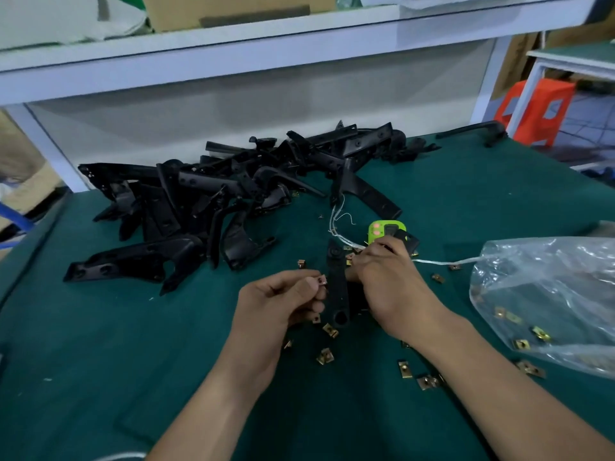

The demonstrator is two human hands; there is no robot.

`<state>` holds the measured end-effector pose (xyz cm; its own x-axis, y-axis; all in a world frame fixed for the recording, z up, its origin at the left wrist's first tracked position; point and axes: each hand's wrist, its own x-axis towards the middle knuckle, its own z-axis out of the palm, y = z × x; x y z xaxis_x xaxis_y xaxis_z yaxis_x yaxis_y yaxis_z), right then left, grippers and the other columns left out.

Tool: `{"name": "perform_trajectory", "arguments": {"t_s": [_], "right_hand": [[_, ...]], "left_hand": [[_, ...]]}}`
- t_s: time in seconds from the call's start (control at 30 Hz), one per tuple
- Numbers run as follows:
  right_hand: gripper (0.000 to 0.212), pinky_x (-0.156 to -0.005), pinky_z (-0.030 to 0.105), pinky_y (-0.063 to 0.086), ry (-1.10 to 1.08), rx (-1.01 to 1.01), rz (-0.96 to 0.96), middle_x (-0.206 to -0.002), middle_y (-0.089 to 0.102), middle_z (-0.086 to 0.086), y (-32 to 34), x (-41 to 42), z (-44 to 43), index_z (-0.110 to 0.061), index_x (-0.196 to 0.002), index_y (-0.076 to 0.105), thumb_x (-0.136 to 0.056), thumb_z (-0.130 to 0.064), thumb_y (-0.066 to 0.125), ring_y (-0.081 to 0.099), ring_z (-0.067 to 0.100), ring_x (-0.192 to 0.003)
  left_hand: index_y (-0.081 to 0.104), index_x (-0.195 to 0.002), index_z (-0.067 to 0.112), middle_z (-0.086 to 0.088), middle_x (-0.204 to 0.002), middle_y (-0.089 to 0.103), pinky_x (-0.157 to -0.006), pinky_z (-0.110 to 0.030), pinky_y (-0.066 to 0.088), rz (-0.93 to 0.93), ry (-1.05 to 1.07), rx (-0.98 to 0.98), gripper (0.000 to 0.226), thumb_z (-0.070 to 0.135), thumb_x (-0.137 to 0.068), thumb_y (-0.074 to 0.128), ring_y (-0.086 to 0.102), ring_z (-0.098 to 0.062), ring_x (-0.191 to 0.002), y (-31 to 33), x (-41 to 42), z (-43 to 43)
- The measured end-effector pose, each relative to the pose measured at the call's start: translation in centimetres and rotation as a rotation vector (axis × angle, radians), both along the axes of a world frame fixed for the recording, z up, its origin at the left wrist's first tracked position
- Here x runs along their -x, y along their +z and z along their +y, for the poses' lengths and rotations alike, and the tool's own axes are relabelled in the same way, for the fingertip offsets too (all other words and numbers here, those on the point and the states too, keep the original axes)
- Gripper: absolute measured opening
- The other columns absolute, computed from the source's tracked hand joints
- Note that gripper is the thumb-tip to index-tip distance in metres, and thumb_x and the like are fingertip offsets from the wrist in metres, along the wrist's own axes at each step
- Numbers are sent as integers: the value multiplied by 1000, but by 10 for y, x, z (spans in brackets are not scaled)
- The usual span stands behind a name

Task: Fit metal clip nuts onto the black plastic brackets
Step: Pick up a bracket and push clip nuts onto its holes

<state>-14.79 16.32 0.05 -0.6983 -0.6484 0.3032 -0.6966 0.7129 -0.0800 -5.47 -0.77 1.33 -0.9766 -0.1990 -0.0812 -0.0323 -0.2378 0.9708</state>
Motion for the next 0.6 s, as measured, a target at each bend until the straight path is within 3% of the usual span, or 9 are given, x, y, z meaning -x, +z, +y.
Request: {"name": "perform_trajectory", "arguments": {"t_s": [0.1, 0.23, 0.33, 0.6], "right_hand": [[39, -103, 33, 20, -21, -112, 3, -80, 54, -16, 0, -1, -1, -39, -77, 56, -64, -2, 58, 53, 15, -94], [45, -107, 32, 15, -41, -130, -18, -88, 62, -15, 1, -3, -2, -39, -93, 70, -71, -3, 56, 51, 14, -103], [43, -105, 33, 17, -40, -64, -23, -88, 66, -11, 1, -3, 1, -36, -88, 72, -70, 0, 59, 56, 18, -102], [43, -111, 31, 6, -27, -195, -8, -97, 59, -19, 0, -5, -4, -43, -101, 66, -79, -8, 55, 45, 9, -112]], "left_hand": [[82, -92, 12, -10, -82, 75, -61, -19, 53, 19, 25, 11, 19, 23, -78, 75, 67, -13, -68, -3, -1, -4], [82, -92, 14, -8, -82, 76, -64, -19, 54, 2, 36, 65, 12, 10, -91, 70, 67, -13, -69, -5, 2, -5], [83, -93, 13, -9, -83, 76, -64, -19, 54, 6, 42, 71, 13, 9, -90, 70, 67, -12, -69, -7, 1, -4], [83, -90, 13, -8, -81, 75, -63, -18, 54, -2, 35, 27, 15, 8, -91, 69, 65, -11, -67, -7, 3, -2]]}}
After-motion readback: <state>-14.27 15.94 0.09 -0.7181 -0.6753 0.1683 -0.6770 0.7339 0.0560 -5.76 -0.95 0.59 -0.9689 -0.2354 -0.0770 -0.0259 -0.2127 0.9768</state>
